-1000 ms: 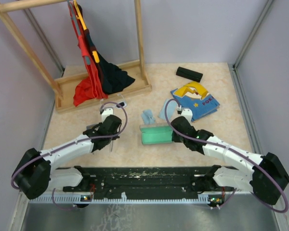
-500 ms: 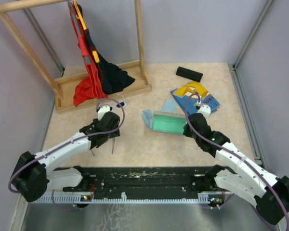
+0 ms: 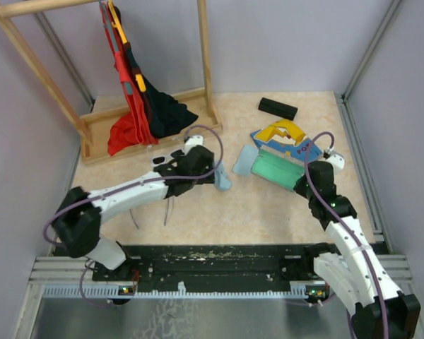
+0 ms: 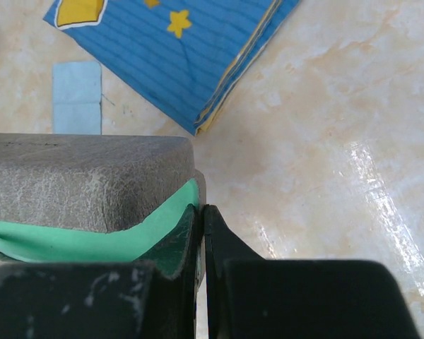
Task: Organize the sunglasses
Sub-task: Place the sunglasses case at the center of the board.
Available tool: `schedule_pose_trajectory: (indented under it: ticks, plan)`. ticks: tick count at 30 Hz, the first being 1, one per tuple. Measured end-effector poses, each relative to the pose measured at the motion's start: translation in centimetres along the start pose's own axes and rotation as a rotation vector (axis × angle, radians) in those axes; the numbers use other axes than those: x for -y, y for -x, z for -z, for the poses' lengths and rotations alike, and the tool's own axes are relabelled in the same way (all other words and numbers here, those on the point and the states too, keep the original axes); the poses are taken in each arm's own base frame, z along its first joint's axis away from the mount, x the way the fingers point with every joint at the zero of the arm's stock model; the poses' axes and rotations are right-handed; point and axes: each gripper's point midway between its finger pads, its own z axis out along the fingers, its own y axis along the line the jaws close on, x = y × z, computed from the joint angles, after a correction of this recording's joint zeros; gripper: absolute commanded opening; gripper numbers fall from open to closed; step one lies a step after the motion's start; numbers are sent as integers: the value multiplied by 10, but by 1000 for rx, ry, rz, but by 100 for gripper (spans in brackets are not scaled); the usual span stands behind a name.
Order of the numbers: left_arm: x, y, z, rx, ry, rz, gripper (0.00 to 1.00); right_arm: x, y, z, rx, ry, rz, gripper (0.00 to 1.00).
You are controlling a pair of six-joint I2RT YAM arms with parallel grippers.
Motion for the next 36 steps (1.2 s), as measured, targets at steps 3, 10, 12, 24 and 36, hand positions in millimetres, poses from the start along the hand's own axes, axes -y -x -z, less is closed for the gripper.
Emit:
schedule_pose_trajectory:
  ticks: [3,10,12,24,36]
  plan:
    - [29,-16,-31,-49,-16,-49,81,-2,2,4,7,20,-8,0]
    - [70,-29,-80,-90,-35,-85,79,3,-11,6,-19,30,-6,0]
    - [73,-32,-89,-95,-31,-92,75,5,-15,6,-31,29,-2,0]
    - [69,-50,-116,-118,12,-146,10,7,-20,6,-50,24,13,0]
    - [-4,-57,-34,-82,59,-86,1,-8,-41,-5,-158,100,155,0]
